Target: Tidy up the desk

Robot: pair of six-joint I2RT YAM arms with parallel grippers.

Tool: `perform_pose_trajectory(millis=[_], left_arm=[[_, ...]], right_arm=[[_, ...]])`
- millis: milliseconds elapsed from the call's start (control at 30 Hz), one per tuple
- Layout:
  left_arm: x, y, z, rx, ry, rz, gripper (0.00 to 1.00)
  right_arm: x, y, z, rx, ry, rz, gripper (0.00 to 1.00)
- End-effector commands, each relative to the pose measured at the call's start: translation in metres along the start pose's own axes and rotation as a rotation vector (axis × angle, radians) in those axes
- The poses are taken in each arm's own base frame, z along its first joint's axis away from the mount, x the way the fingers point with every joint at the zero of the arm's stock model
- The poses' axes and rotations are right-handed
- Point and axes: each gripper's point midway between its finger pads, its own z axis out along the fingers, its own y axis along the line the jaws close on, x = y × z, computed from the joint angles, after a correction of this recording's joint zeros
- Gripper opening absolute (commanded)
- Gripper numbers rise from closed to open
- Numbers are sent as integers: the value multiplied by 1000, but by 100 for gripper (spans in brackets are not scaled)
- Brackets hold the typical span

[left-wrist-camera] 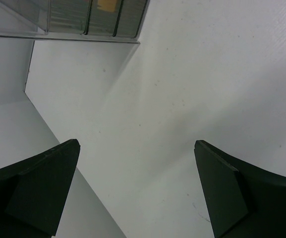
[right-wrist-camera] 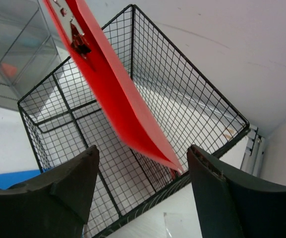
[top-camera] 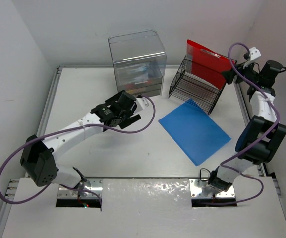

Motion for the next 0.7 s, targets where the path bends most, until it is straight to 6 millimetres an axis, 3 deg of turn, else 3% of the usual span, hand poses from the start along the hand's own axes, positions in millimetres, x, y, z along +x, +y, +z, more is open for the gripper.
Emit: perform_pose_trajectory(millis=[0, 200, 300, 433, 667], left_arm=[[-5, 10, 5, -30, -5, -19, 99], [7, 9, 10, -26, 58, 22, 100], [8, 12, 7, -29, 64, 28, 100], [7, 18, 4, -46, 69, 39, 100], [6, 21, 7, -57, 84, 49, 100]], right_arm=[[-43, 4, 5, -49, -128, -106, 68], [-45, -3, 17, -62, -148, -108, 49], [-38, -8, 24, -70, -139, -70, 31], [-27, -9, 34, -120, -123, -19, 31], [-28, -7, 38, -158, -144, -10, 31]])
